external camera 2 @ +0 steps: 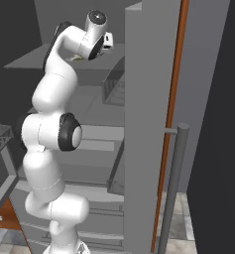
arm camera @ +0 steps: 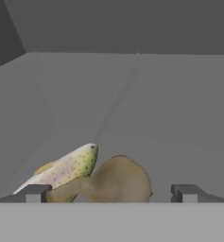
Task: Retrieve the bottle and the shaker from the cabinet and place them next to the mixing bowl on the counter. Then add garlic from the fridge to the mixing bowl.
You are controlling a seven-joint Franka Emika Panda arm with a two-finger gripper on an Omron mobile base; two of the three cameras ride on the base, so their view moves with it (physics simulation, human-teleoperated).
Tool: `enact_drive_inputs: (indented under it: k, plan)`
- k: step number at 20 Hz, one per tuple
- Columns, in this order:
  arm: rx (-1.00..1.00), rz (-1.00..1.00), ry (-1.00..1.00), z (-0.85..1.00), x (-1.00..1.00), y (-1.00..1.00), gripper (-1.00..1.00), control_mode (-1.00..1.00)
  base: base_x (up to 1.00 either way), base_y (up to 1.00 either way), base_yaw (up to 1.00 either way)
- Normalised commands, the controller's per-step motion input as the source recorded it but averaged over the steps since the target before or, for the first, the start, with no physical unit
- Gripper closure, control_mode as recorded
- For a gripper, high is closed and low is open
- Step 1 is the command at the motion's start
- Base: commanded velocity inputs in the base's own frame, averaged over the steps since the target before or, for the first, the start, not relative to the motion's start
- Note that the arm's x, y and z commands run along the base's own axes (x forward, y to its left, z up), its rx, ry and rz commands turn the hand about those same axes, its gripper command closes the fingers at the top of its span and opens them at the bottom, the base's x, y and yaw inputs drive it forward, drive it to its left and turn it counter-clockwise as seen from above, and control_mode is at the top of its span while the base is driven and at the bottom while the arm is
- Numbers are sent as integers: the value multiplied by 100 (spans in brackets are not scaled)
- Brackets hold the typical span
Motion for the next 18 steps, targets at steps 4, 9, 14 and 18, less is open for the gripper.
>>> enact_drive_inputs:
  k: [4, 9, 14, 18]
  plan:
    - [0, 5, 0, 0, 39, -3, -100, -100, 0, 0, 0]
    - [0, 2, 3, -10, 16, -1, -100, -100, 0, 0, 0]
    - [0, 0, 9, -20, 0, 0, -100, -100, 0, 0, 0]
    - [0, 0, 7, -17, 0, 0, -100, -100, 0, 0, 0]
